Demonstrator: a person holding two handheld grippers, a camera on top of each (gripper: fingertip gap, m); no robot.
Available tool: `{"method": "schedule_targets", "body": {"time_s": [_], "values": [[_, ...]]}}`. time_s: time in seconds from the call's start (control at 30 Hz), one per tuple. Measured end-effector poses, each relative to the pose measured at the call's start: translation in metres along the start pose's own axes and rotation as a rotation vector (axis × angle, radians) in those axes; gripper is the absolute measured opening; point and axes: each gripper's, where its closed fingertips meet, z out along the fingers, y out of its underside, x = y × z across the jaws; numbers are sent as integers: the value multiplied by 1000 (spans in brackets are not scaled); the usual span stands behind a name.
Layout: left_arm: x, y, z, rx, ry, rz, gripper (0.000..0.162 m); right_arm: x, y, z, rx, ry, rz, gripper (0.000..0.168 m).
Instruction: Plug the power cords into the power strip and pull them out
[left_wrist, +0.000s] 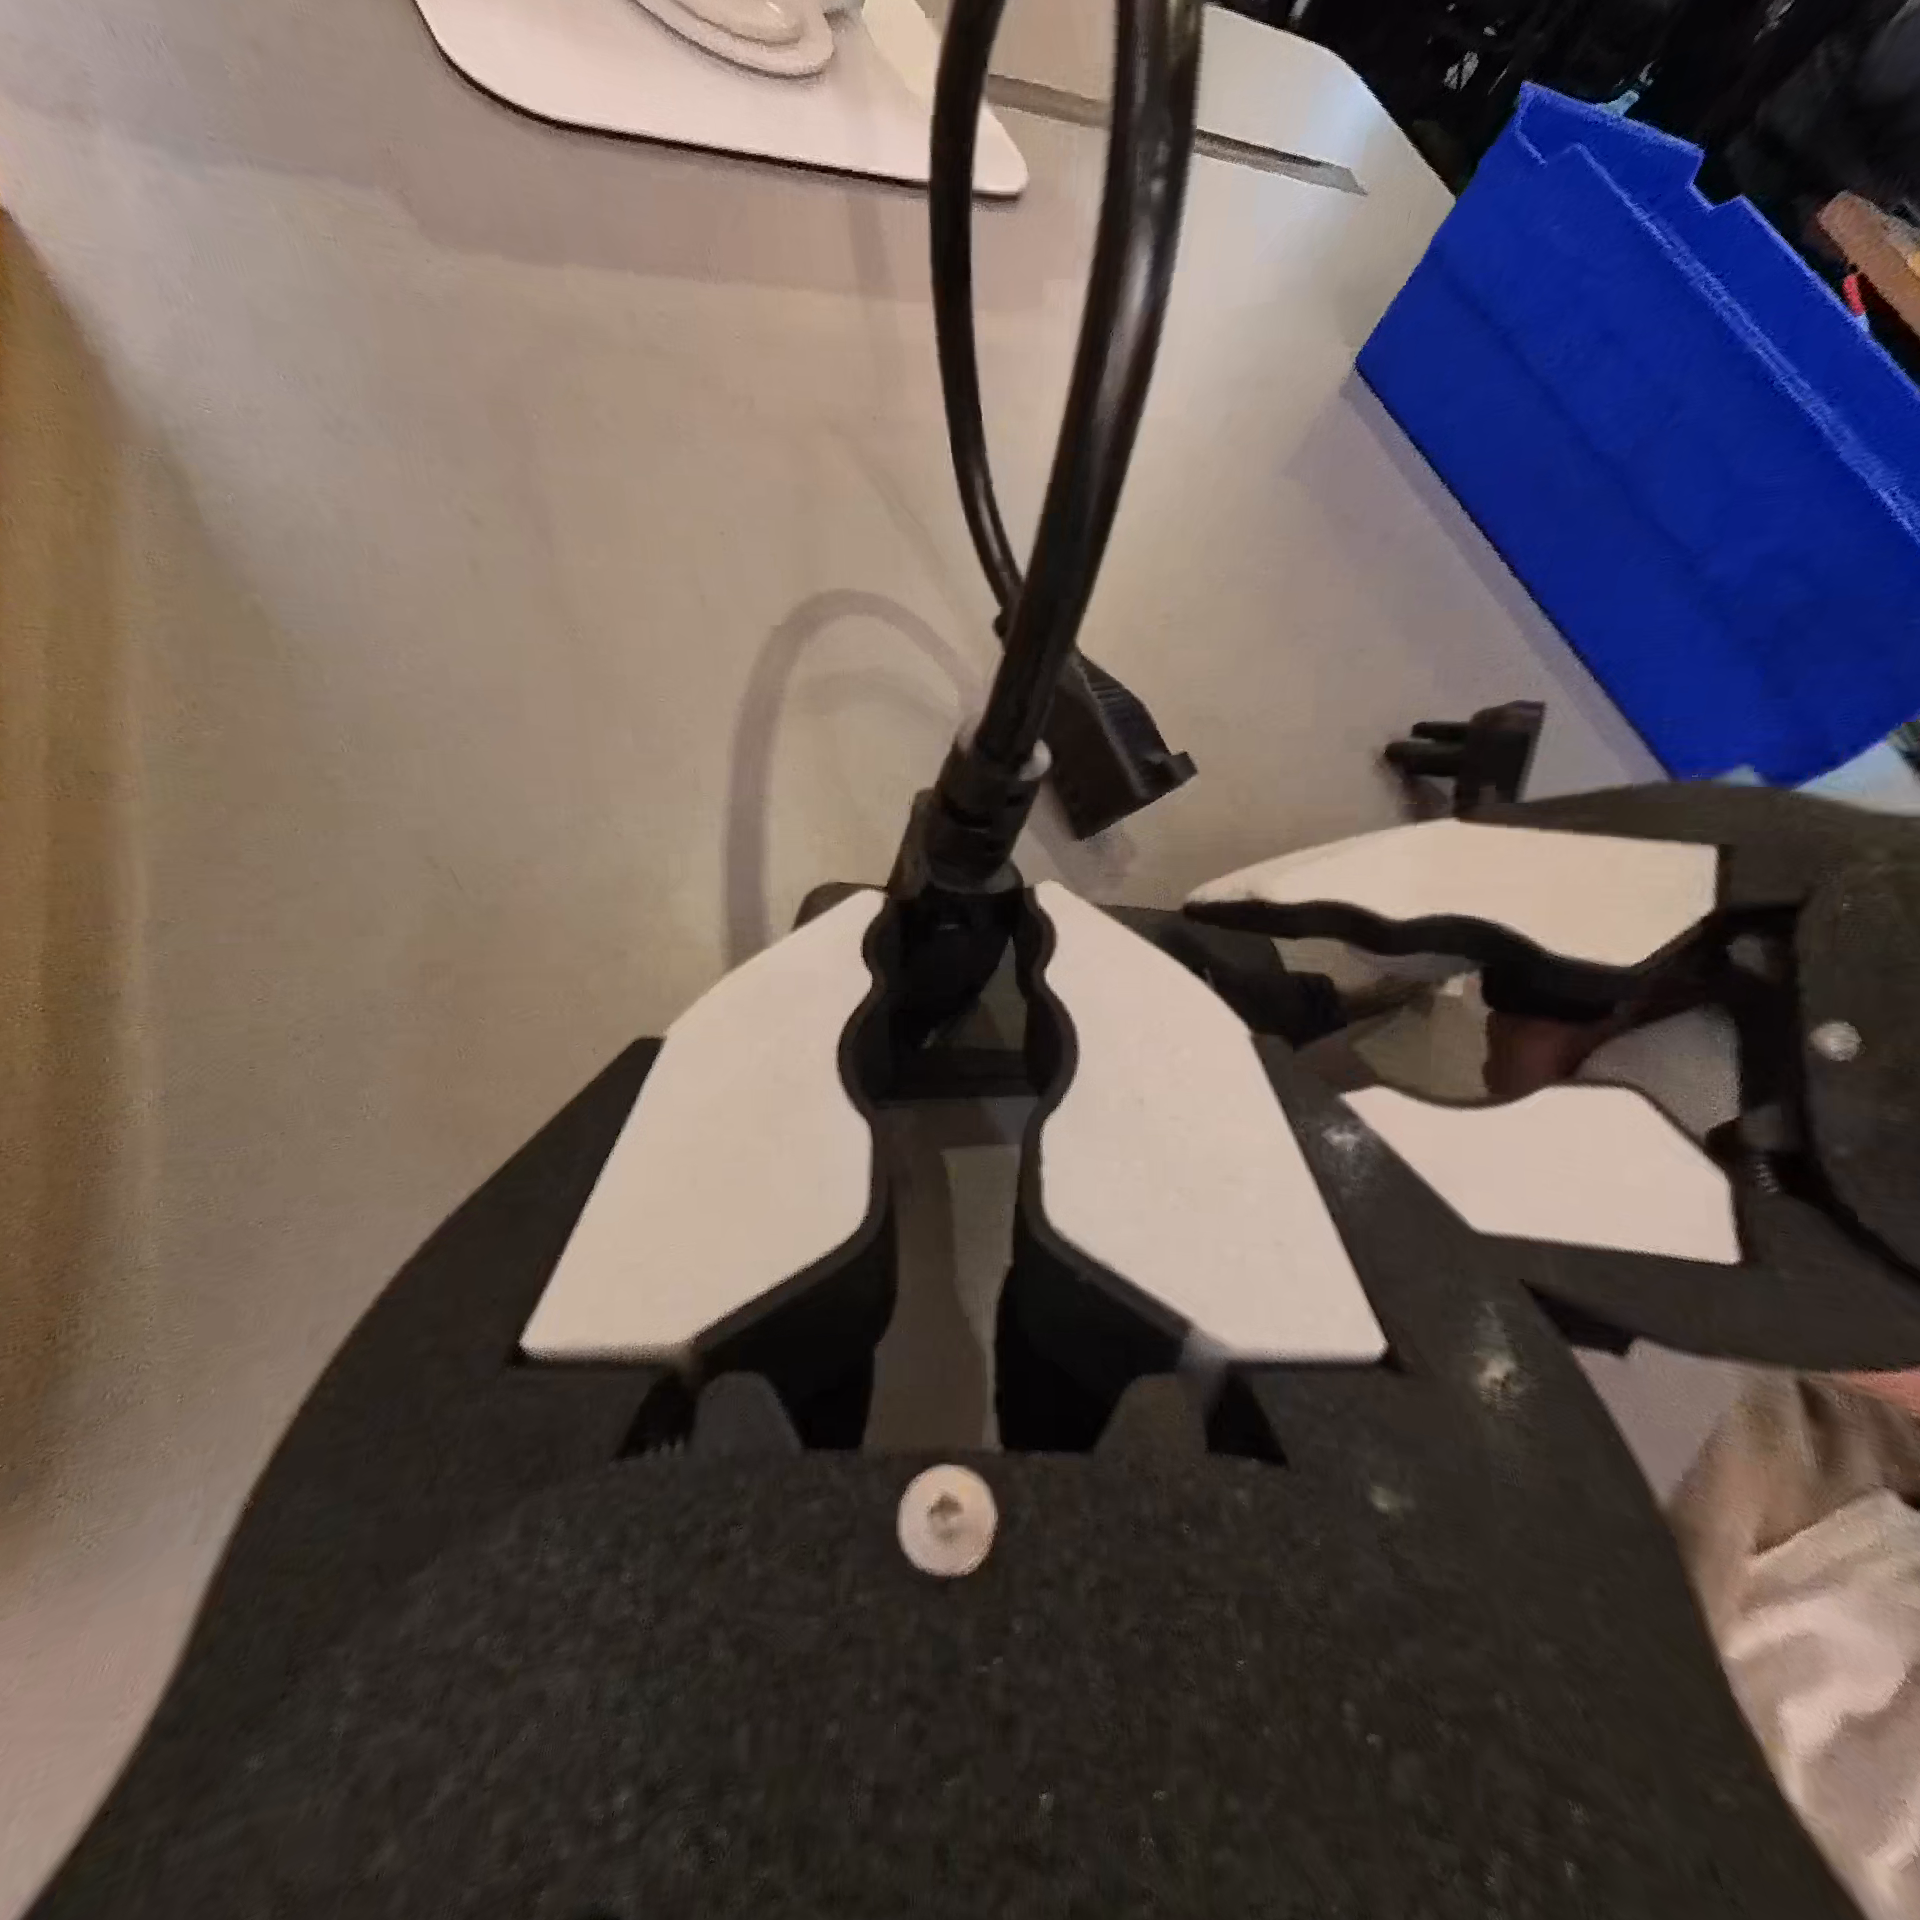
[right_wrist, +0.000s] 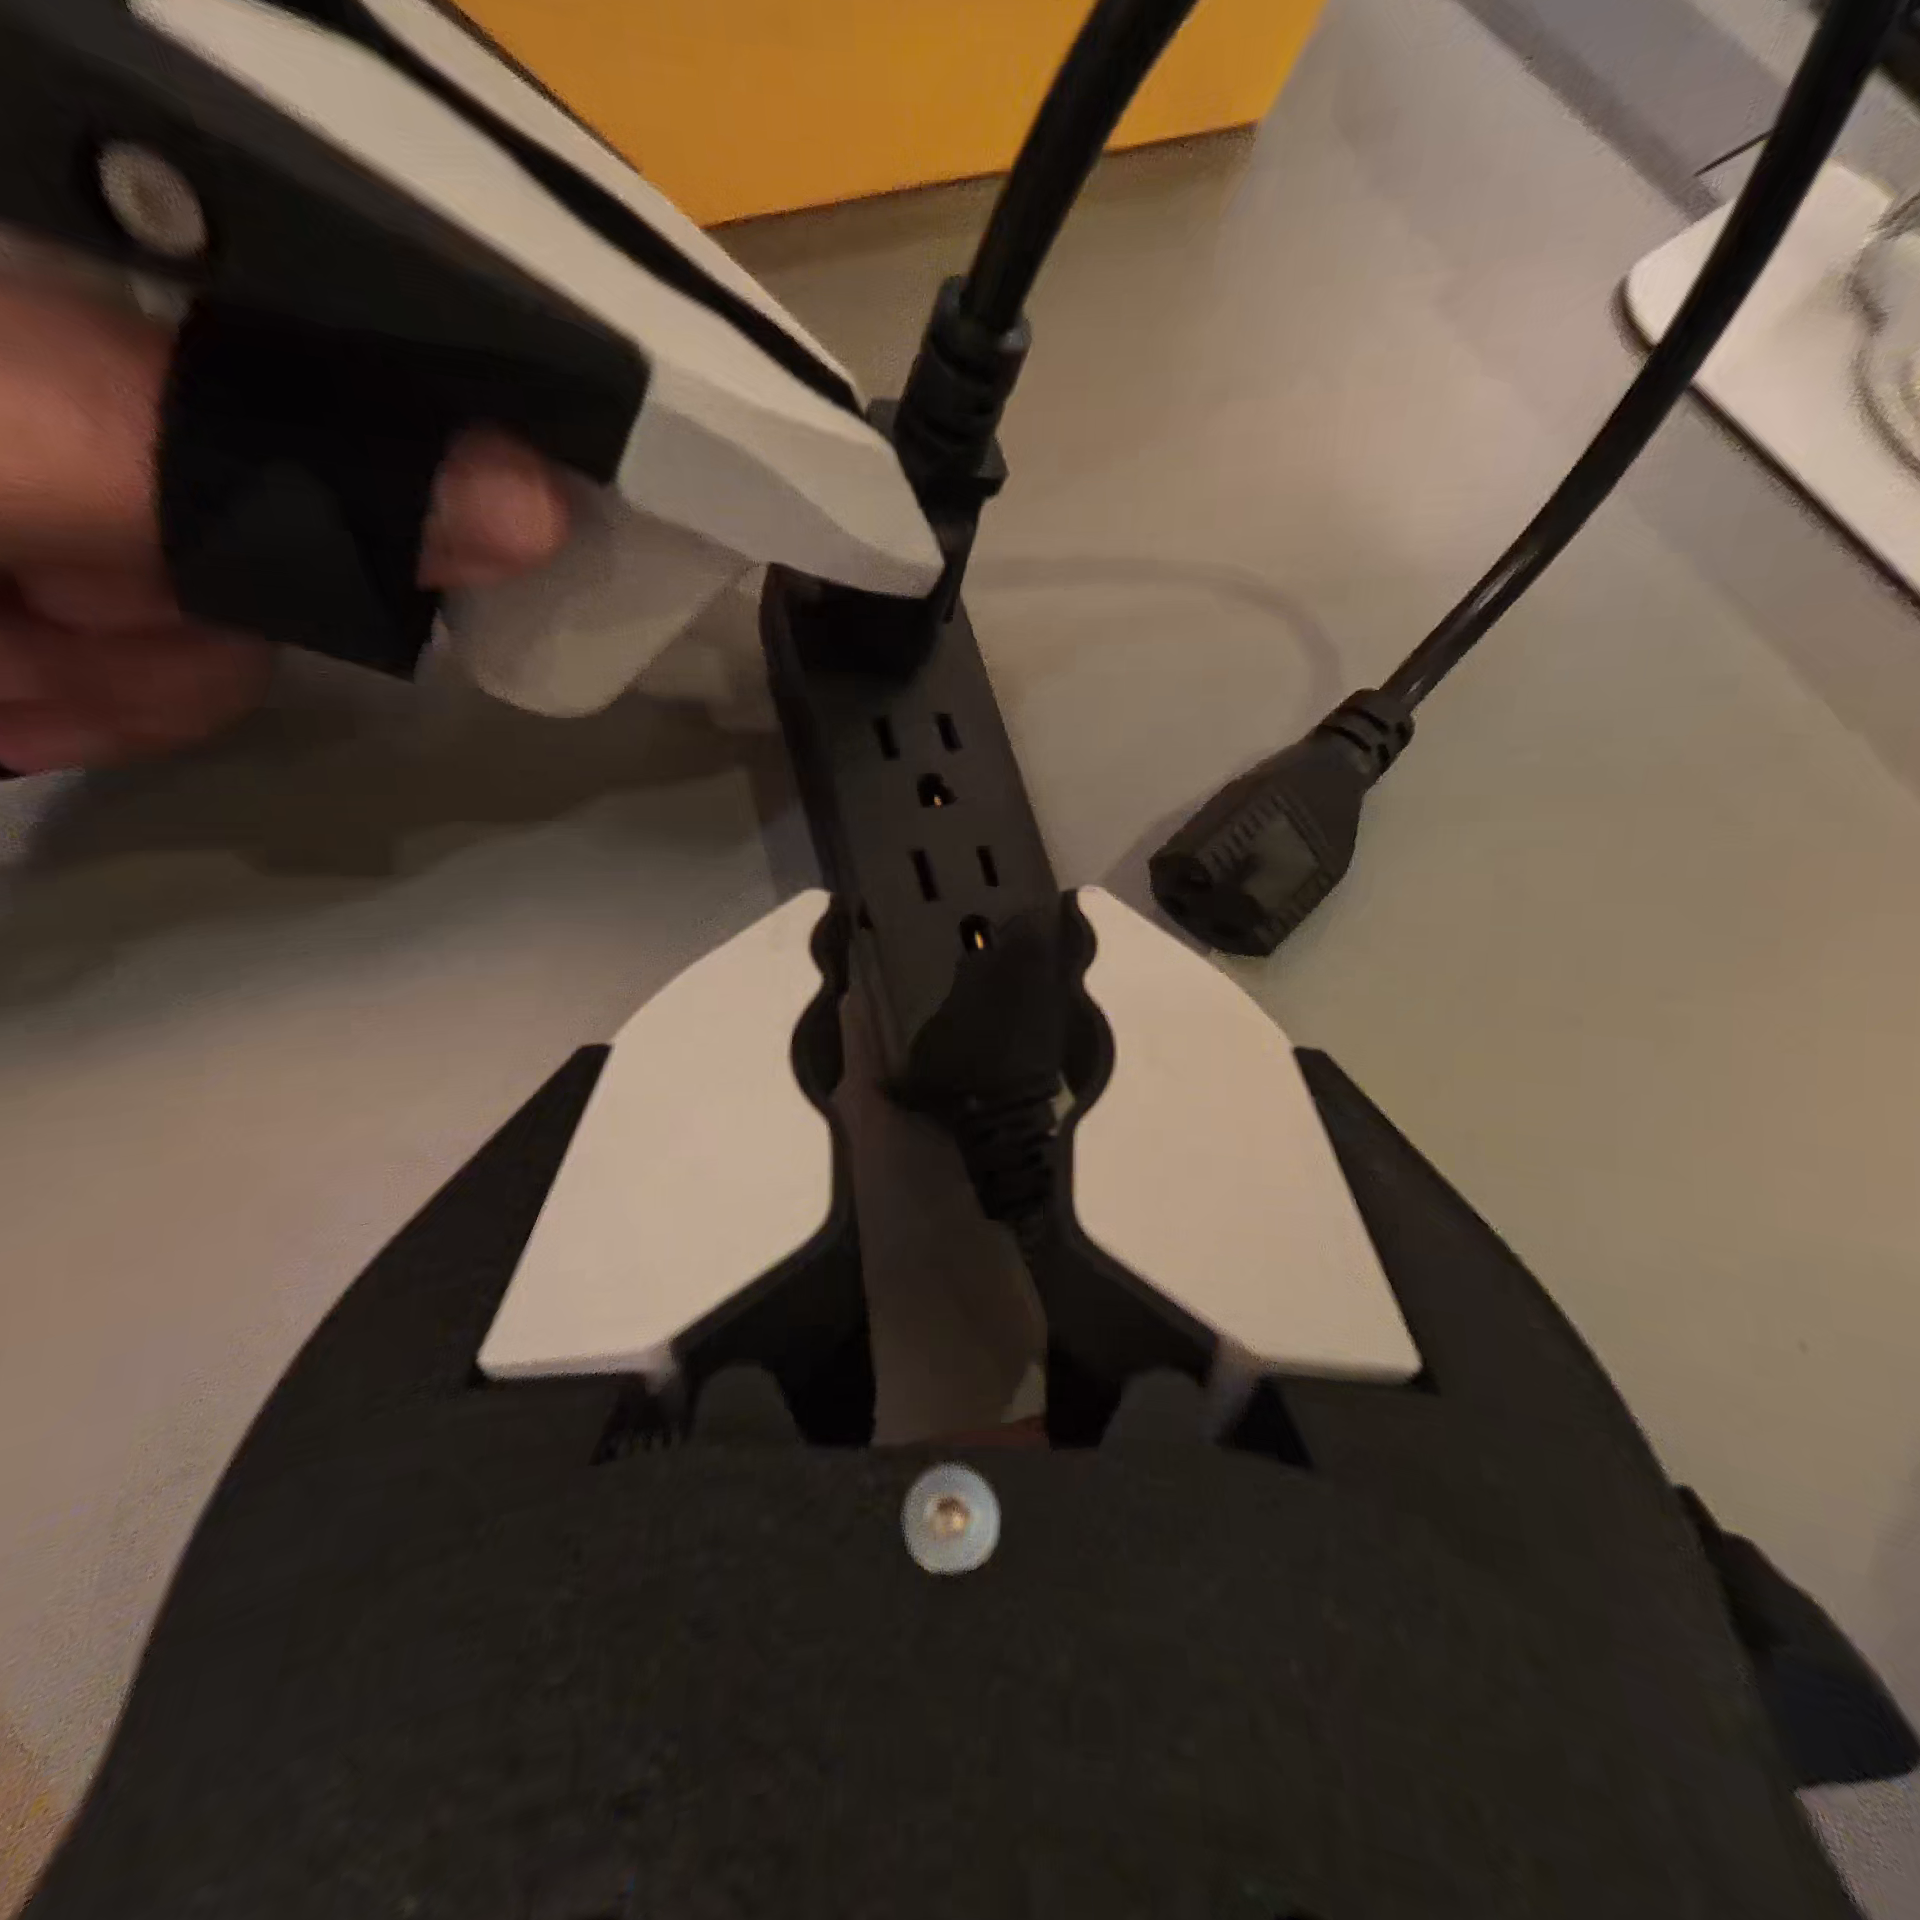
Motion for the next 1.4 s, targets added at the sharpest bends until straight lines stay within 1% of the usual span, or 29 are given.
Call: {"method": "schedule_targets", "body": {"time_s": [0.07,0.13,0.17,0.2,0.23,0.3,0.33,0.37,0.4,0.47,0.53,0.6,0.63,0.73,0.77,0.8,0.83,0.9,0.97,1.0,1.07,1.13,1.17,1.23,1.4], "values": [[6,2,0,-9,36,-53,20,-10,0,1,30,-39,36,42],[11,3,0,-7,73,-83,19,-9,4,3,17,-40,37,47],[15,4,0,-14,114,-106,18,-5,5,4,12,-22,5,50],[20,5,0,-25,175,-130,16,0,9,5,-10,4,-43,47],[24,7,-1,-37,230,-150,15,3,15,6,-39,11,-100,50],[31,9,-7,-54,340,-140,11,6,19,4,-54,-7,-205,49],[33,8,-12,-49,386,-108,16,7,22,1,-74,-38,-246,49],[34,9,-17,-51,401,-54,25,9,26,-2,-102,-77,-290,49],[32,11,-20,-58,386,16,36,11,30,-6,-127,-120,-337,49],[30,20,-18,-83,339,168,51,17,37,-13,-146,-188,-425,49],[39,41,-10,-171,340,297,64,21,41,-16,-122,-237,-482,49],[45,57,1,-260,302,409,70,21,43,-19,-75,-263,-490,49],[51,60,6,-274,297,453,70,21,44,-20,-49,-269,-482,49],[61,57,21,-269,285,530,57,14,46,-26,14,-301,-441,49],[66,61,23,-292,316,542,47,14,45,-27,34,-299,-410,51],[67,62,24,-300,324,552,46,14,45,-28,52,-305,-381,54],[67,62,25,-299,324,573,46,14,44,-31,73,-321,-350,54],[66,62,25,-294,319,597,46,13,35,-42,111,-394,-276,38],[66,63,25,-291,317,609,46,9,13,-55,194,-490,-166,38],[66,63,25,-288,311,622,46,4,6,-59,211,-549,-140,38],[67,63,25,-283,309,635,46,-6,2,-53,167,-599,-163,41],[66,64,25,-282,305,643,46,-12,6,-37,114,-584,-258,41],[66,64,24,-280,302,650,46,-15,3,-32,119,-593,-284,34],[66,64,24,-276,299,655,46,-17,-5,-29,146,-627,-286,25],[65,64,24,-271,290,661,46,-20,-4,-29,164,-711,-267,25]]}}
